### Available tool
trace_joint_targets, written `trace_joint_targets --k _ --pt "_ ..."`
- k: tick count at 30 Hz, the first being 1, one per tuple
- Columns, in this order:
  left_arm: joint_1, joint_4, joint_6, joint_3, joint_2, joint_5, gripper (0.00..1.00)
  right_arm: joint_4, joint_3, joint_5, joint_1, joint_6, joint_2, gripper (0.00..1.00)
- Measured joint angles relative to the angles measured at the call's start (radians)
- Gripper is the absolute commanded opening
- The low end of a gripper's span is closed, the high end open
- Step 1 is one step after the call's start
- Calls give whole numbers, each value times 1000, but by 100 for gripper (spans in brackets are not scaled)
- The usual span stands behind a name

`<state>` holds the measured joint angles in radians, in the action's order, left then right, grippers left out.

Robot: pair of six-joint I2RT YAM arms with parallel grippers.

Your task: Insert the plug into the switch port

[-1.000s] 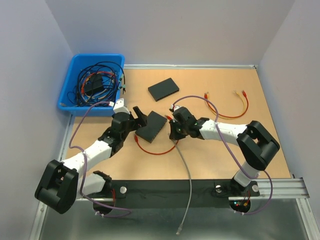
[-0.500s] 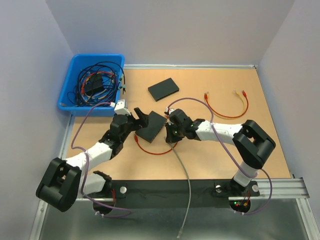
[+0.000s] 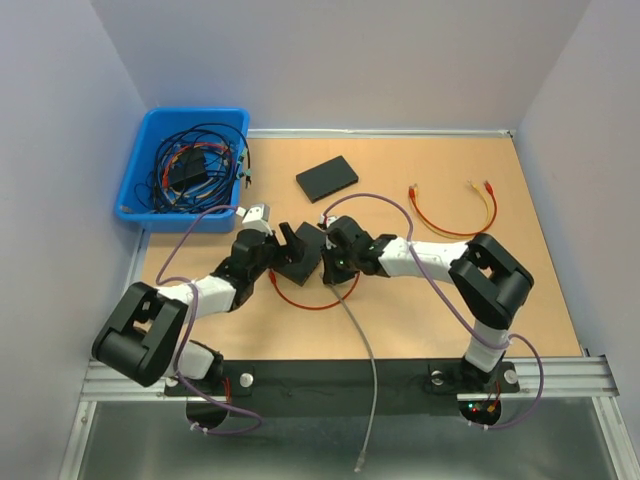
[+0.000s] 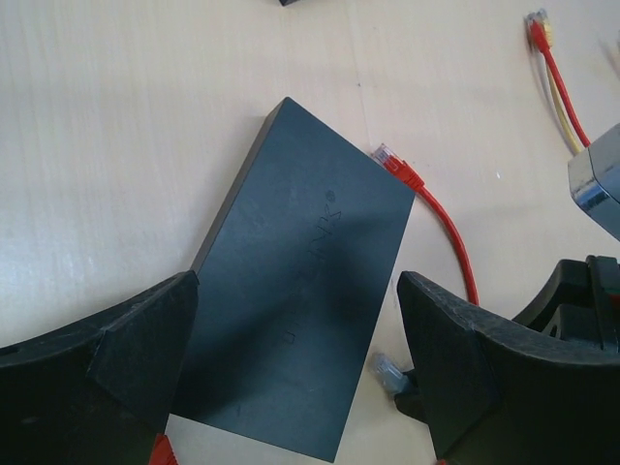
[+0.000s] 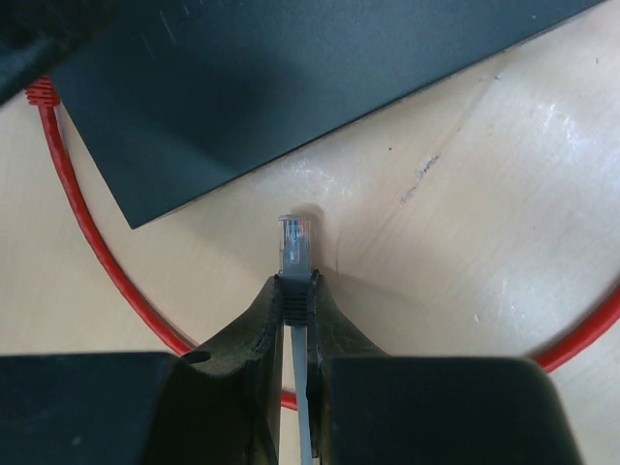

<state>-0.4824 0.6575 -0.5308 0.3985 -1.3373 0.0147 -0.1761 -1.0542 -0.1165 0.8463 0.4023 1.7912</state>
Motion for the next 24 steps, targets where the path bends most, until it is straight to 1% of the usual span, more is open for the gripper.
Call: trace_joint_targets --k 7,13,18,24 --pt "0 26 2 0 -40 25 94 -6 -39 0 13 -7 35 0" --pt "31 78 0 24 -101 58 90 -12 -66 1 27 -7 50 1" --pt "78 52 -9 26 -146 82 87 -22 -89 10 43 -10 57 0" --pt "80 25 -17 22 -124 71 86 -29 -95 24 45 -14 63 1"
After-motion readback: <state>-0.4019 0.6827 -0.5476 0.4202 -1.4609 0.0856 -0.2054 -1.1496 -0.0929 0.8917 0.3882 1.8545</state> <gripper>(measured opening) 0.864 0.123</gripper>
